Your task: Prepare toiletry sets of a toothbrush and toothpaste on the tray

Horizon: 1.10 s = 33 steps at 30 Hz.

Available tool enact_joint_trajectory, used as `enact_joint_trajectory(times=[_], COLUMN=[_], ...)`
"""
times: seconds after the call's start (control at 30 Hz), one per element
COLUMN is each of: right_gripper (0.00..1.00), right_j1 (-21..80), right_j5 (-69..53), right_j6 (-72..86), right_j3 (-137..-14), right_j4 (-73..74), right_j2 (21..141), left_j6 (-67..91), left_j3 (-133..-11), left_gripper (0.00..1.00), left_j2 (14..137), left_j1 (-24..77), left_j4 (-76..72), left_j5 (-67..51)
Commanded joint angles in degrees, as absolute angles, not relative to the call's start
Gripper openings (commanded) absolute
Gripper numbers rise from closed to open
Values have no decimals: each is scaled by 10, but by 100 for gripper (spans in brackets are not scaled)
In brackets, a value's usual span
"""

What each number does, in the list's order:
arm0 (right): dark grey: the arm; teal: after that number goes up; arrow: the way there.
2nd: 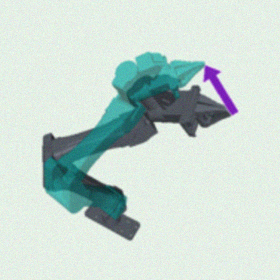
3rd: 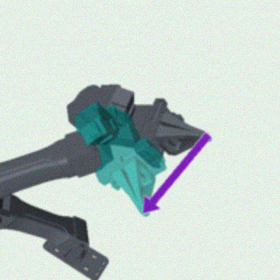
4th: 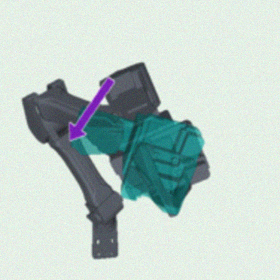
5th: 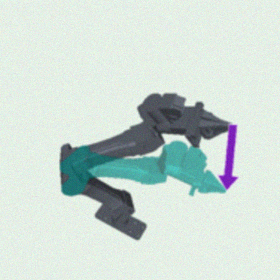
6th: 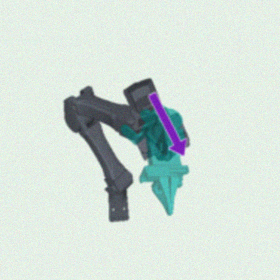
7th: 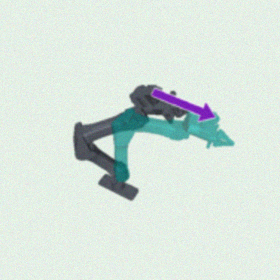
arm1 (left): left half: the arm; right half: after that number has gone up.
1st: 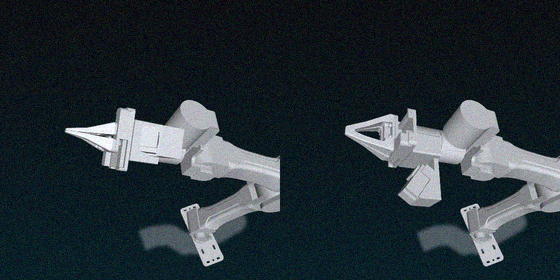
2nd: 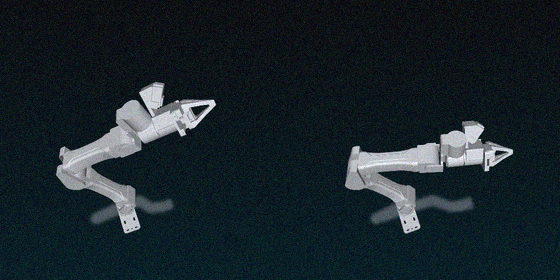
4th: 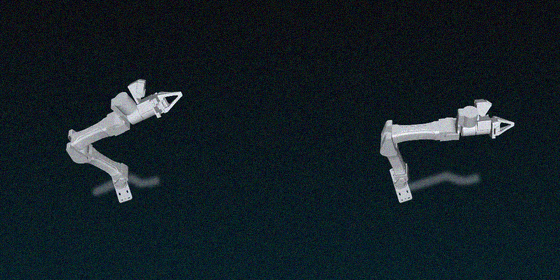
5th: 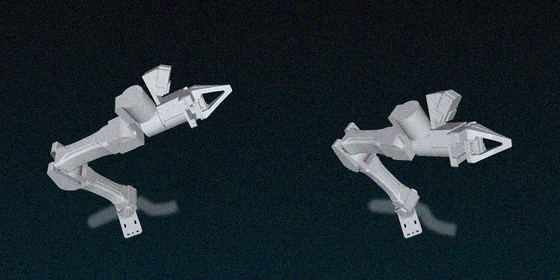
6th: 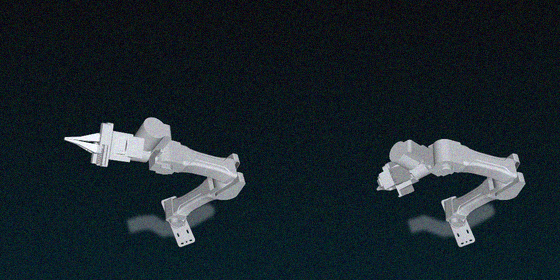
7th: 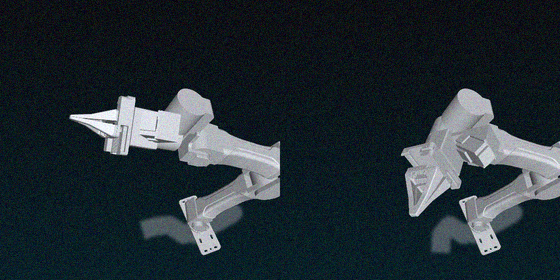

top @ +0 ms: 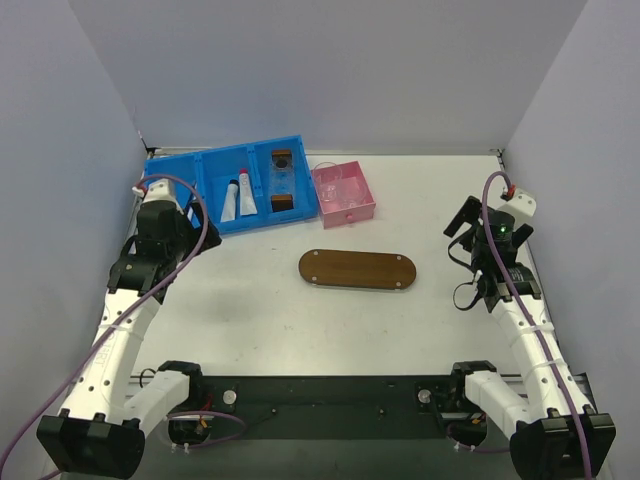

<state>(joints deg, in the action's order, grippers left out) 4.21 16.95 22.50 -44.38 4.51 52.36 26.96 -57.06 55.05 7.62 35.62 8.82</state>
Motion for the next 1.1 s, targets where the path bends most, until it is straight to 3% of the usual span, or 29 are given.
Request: enact_joint_trajectory(times=[0.0,0.17,0.4,0.67,0.77,0.8,1.07], right_gripper=[92,92,92,80,79,79,76], right_j1=[41,41,42,56,74,78,143], right_j5=[160,157,146,94,98,101,120], right_j6=[235,236,258,236,234,234,202], right_j3=[-470,-468,-499,-547,-543,-542,-550], right_j4=[60,71,98,149,150,152,177], right_j2=[524,519,531,564,563,563,562], left_j6=[282,304,263,281,305,318,355], left_j3=[-603,-595,-613,-663,-705,-732,-901], left_gripper=[96,97,97,84,73,65,56], left_j2=[544,535,539,603,649,680,882], left_j1=[73,73,73,110,178,210,332], left_j4=[388,427,427,407,389,382,379], left_j5=[127,196,171,123,143,143,161])
